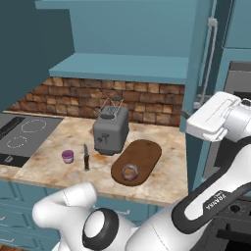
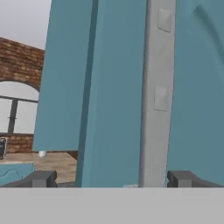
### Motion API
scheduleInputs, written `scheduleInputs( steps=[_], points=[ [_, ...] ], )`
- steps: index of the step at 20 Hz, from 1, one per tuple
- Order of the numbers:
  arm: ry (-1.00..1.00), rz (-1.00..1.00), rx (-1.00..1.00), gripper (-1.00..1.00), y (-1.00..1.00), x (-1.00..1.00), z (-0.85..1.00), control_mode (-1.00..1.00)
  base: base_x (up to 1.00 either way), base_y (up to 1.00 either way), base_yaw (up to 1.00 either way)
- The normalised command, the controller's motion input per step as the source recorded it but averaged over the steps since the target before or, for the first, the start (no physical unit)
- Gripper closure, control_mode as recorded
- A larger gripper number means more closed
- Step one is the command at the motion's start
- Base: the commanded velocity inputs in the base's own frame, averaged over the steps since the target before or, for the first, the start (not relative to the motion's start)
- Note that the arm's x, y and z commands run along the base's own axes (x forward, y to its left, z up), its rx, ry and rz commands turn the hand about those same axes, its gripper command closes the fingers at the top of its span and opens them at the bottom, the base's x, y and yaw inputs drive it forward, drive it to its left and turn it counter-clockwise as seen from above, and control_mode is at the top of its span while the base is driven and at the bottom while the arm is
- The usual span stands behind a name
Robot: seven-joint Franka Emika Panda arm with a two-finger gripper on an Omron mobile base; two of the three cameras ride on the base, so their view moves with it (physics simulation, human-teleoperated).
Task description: Pick the bread, place it on the cutting board, pick the jam, place it on the counter, and close the cabinet.
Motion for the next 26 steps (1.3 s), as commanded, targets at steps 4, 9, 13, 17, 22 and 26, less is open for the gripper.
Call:
scheduleInputs(
  steps=[4, 9, 13, 17, 22, 26],
  points=[
    [0.00, 0.04, 0.00, -1.00, 0.35, 0.00, 0.00, -1.00, 0.00, 0.00, 0.00],
    [0.00, 0.03, 0.00, -1.00, 0.35, 0.00, 0.02, -1.00, 0.00, 0.00, 0.00],
    [0.00, 0.00, 0.00, -1.00, 0.49, 0.00, 0.00, -1.00, 0.00, 0.00, 0.00],
    [0.00, 0.00, 0.00, -1.00, 0.52, 0.00, 0.00, -1.00, 0.00, 0.00, 0.00],
    [0.00, 0.00, 0.00, -1.00, 0.52, 0.00, 0.00, -1.00, 0.00, 0.00, 0.00],
    [0.00, 0.00, 0.00, -1.00, 0.47, 0.00, 0.00, -1.00, 0.00, 0.00, 0.00]
  ],
)
